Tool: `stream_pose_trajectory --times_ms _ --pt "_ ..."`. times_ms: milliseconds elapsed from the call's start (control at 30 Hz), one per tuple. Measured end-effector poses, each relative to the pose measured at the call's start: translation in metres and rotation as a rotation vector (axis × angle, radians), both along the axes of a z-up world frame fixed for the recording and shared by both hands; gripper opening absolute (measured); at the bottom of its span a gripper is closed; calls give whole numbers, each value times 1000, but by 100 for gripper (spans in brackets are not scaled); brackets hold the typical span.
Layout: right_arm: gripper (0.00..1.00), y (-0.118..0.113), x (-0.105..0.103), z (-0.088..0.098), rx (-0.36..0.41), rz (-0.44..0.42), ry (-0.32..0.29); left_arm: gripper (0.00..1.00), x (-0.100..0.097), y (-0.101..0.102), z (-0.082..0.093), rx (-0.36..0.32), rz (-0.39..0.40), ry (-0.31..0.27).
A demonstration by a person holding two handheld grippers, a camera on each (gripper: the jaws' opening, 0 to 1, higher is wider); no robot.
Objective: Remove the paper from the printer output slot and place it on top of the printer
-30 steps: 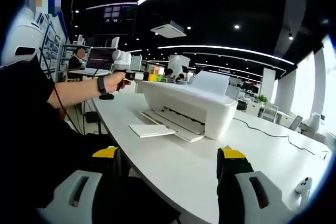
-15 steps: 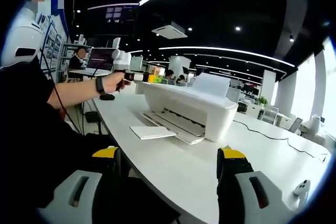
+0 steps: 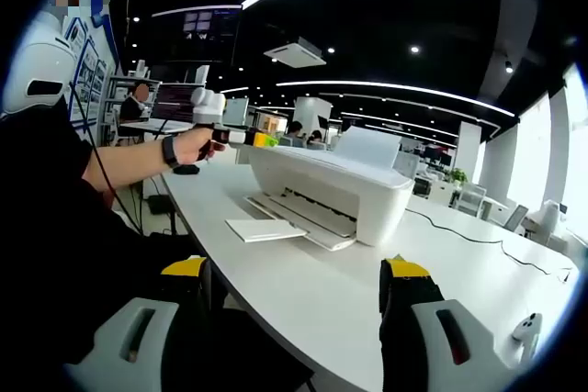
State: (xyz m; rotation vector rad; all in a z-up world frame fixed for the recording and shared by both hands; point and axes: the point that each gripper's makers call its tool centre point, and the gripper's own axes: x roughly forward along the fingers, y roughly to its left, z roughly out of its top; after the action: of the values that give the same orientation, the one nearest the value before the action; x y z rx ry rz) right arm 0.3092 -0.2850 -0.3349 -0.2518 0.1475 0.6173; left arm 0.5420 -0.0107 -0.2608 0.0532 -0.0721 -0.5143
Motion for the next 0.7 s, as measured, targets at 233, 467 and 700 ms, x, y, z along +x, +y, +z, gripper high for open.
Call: stream_pose_trajectory --times_ms 233,467,700 --pt "70 0 0 0 2 0 0 82 -3 1 -1 3 -9 0" --pt "70 1 1 0 0 0 -1 82 -4 1 -3 -5 -20 9" --pt "70 2 0 1 -2 3 -2 81 -2 1 -4 -3 -28 13"
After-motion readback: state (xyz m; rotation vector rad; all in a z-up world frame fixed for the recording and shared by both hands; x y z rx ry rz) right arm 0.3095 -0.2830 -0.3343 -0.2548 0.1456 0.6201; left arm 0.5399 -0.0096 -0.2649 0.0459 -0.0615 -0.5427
